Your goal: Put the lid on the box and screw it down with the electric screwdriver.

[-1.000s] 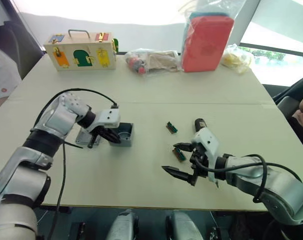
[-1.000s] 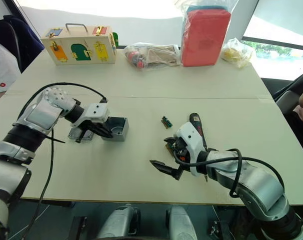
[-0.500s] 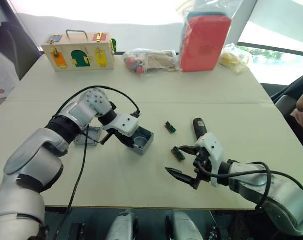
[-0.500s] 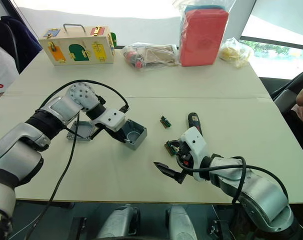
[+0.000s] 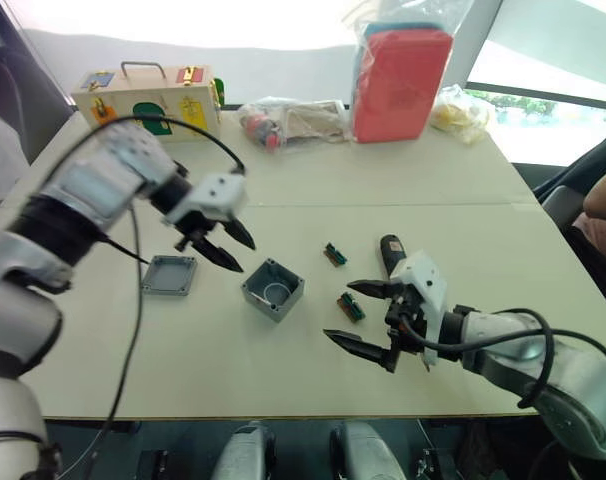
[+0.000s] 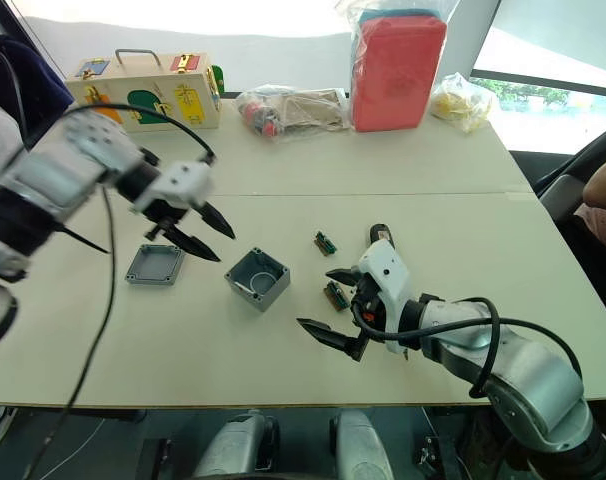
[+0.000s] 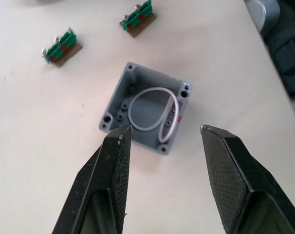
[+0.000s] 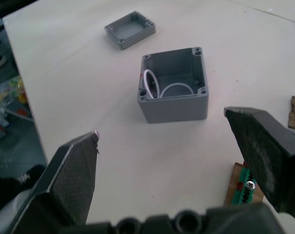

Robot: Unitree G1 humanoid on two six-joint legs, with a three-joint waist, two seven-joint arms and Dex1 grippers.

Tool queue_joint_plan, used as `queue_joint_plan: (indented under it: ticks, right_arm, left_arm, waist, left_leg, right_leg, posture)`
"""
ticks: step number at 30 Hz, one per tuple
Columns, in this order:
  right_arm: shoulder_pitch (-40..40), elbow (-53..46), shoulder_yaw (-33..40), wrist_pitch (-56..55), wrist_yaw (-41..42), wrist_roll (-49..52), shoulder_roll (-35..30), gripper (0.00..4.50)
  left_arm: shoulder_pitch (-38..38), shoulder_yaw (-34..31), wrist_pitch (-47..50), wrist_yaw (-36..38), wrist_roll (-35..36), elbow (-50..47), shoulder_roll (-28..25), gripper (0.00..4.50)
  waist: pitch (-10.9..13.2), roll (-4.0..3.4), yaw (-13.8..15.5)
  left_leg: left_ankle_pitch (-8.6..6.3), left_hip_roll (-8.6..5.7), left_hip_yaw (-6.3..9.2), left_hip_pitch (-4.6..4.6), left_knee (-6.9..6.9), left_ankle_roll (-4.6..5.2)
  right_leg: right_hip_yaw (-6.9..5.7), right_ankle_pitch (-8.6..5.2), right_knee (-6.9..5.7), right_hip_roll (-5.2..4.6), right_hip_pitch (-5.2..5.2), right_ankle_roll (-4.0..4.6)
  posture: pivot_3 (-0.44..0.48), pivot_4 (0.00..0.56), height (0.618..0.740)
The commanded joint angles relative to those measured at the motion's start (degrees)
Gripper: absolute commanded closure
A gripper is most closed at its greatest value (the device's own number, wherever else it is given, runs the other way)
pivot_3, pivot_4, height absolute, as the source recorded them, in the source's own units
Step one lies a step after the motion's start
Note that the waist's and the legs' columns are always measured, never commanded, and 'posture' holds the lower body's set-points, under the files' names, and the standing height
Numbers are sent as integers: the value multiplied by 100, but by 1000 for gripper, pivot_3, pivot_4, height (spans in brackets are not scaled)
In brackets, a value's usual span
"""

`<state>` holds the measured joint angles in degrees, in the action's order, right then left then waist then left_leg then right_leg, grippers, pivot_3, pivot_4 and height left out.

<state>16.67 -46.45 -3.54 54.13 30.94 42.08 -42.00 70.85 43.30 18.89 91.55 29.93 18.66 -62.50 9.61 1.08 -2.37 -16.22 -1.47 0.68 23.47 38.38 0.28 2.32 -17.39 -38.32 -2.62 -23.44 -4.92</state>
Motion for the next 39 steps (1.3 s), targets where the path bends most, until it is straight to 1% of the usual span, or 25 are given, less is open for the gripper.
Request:
queue_joint_plan:
  ticks: [1, 3, 4, 6, 7, 9, 11, 14, 17, 21, 26, 33, 35, 37, 39]
  right_arm:
    - [705, 163, -276, -370, 348, -167, 92, 0]
    - [993, 208, -606, -532, 467, -441, 101, 0]
    - [1137, 228, -869, -676, 558, -708, 47, 0]
    - [1286, 386, -1400, -1135, 831, -1355, -128, 0]
    - [1306, 462, -1585, -1308, 916, -1589, -165, 0]
    - [1253, 656, -1760, -1559, 1006, -1837, -110, 0]
    - [1235, 808, -1817, -1704, 1065, -1967, -19, 0]
    - [1248, 941, -1847, -1806, 1147, -2075, 129, 0]
    - [1166, 1121, -1943, -1992, 1203, -2289, 232, 0]
    - [974, 1117, -1882, -1999, 1154, -2437, 295, 0]
    - [789, 1094, -1836, -1966, 1080, -2597, 351, 0]
    - [667, 1006, -1731, -1847, 1010, -2676, 398, 0]
    - [663, 959, -1677, -1781, 977, -2664, 402, 0]
    - [655, 926, -1617, -1725, 964, -2644, 399, 0]
    - [646, 899, -1545, -1659, 952, -2624, 382, 0]
  left_arm:
    - [-560, -1097, 1957, -1192, 26, -430, -479, 2238]
    - [-1143, -1623, 2587, -2125, -170, -657, -572, 2238]
    - [-1394, -1930, 3141, -2664, -227, -725, -562, 2238]
    - [-1788, -2716, 4524, -3942, -380, -751, -323, 2238]
    - [-1948, -3038, 4976, -4386, -444, -779, -217, 2238]
    - [-2174, -3727, 5844, -5026, -535, -924, 46, 2238]
    - [-2302, -4112, 6287, -5353, -560, -1142, 231, 2238]
    - [-2414, -4302, 6494, -5583, -603, -1314, 371, 2238]
    - [-2431, -4360, 6483, -5678, -645, -1117, 546, 2238]
    - [-2388, -4436, 6529, -5820, -682, -858, 742, 2238]
    - [-2376, -4297, 6510, -5928, -719, -726, 1014, 2238]
    - [-2505, -4061, 6015, -6078, -1037, -175, 1386, 2238]
    - [-2593, -4045, 5767, -6159, -1169, 60, 1494, 2726]
    - [-2639, -4041, 5669, -6126, -1199, 156, 1564, 3333]
    - [-2696, -4085, 5583, -6140, -1217, 203, 1648, 4231]
  waist:
    - [-1, -1, -28]
    - [-1, -2, -10]
    - [-1, -1, -3]
    - [2, 5, 18]
    - [2, 8, 36]
    - [3, 13, 53]
    - [3, 13, 98]
    - [2, 14, 185]
    - [1, 14, 184]
    - [1, 15, 172]
    - [0, 15, 169]
    - [0, 15, 172]
    - [-1, 14, 172]
    - [-5, 12, 175]
    - [-7, 9, 176]
  left_leg:
    - [0, 0, 0, -2, 1, 0]
    - [0, 2, 2, -7, -1, 1]
    - [0, 2, 11, -7, -2, 1]
    - [0, 2, 19, -2, -1, 1]
    - [0, 2, 22, 0, 2, 1]
    - [-1, -1, 35, 13, 26, 1]
    - [-7, -1, 40, 35, 61, 10]
    - [-8, -9, 41, 43, 75, 9]
    - [-7, -14, 45, 43, 75, 6]
    - [-2, -16, 45, 46, 74, -2]
    - [4, -16, 45, 57, 74, -14]
    - [5, -18, 45, 60, 74, -15]
    - [6, -18, 44, 63, 74, -17]
    - [13, -19, 45, 66, 74, -30]
    - [15, -20, 44, 66, 74, -32]
  right_leg:
    - [0, 0, -1, 4, 0, 0]
    - [-1, -2, -9, 4, 0, -2]
    - [-4, -2, -12, 4, -1, -3]
    - [-9, -3, -18, 2, -5, -3]
    - [-12, -3, -21, 2, -6, -4]
    - [-26, -3, -24, -1, -4, -4]
    - [-37, -3, -33, -4, -8, -4]
    - [-39, -3, -56, -16, -14, -3]
    - [-41, -2, -56, -23, -13, -3]
    - [-42, -2, -63, -25, -21, -3]
    - [-42, -2, -74, -25, -36, -3]
    - [-42, -2, -75, -27, -45, -3]
    - [-42, -2, -75, -27, -48, -3]
    - [-42, -2, -77, -29, -52, -3]
    - [-42, -2, -77, -31, -52, -3]
  posture:
    - [0, 150, 738]
    - [0, 150, 738]
    - [0, 150, 738]
    - [0, 150, 738]
    - [0, 150, 738]
    - [0, 150, 738]
    - [0, 150, 738]
    - [0, 150, 738]
    - [0, 150, 738]
    - [0, 150, 738]
    - [0, 150, 738]
    - [0, 150, 738]
    - [0, 150, 738]
    - [0, 150, 738]
    - [0, 150, 738]
